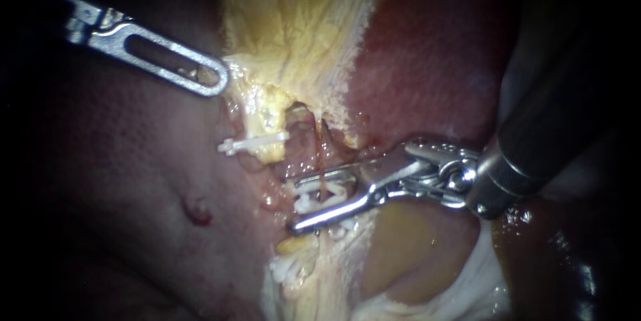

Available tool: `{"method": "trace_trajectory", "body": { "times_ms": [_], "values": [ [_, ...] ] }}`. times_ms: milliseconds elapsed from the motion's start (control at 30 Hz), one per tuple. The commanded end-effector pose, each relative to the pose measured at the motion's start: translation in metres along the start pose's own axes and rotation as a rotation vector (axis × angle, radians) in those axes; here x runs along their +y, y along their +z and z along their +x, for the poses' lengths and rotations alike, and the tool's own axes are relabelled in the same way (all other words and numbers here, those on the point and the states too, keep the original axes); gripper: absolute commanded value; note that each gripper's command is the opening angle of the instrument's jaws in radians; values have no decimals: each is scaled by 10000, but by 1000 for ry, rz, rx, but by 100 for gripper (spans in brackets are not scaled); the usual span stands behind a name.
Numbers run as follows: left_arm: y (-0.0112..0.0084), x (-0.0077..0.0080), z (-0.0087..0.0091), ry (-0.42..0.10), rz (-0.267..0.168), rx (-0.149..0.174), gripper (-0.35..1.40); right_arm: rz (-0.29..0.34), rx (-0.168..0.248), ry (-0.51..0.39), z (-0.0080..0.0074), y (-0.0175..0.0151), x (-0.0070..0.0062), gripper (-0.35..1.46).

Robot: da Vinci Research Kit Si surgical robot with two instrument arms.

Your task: Clipping second clip right tube

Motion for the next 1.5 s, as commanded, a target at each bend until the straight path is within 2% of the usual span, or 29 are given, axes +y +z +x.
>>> {"method": "trace_trajectory", "body": {
  "times_ms": [33,767,867,1300,1500],
  "values": [
    [0,0,0,0,0,0,-35,0,0,-1,0,0,0,50],
    [0,0,0,0,0,0,-35,37,55,38,9,-7,-6,50],
    [0,0,0,0,0,0,-35,50,75,49,9,-7,-6,50],
    [0,0,0,0,0,0,-35,52,74,65,7,-3,-9,50],
    [0,0,0,0,0,0,-35,56,71,70,6,1,-17,49]
  ]
}}
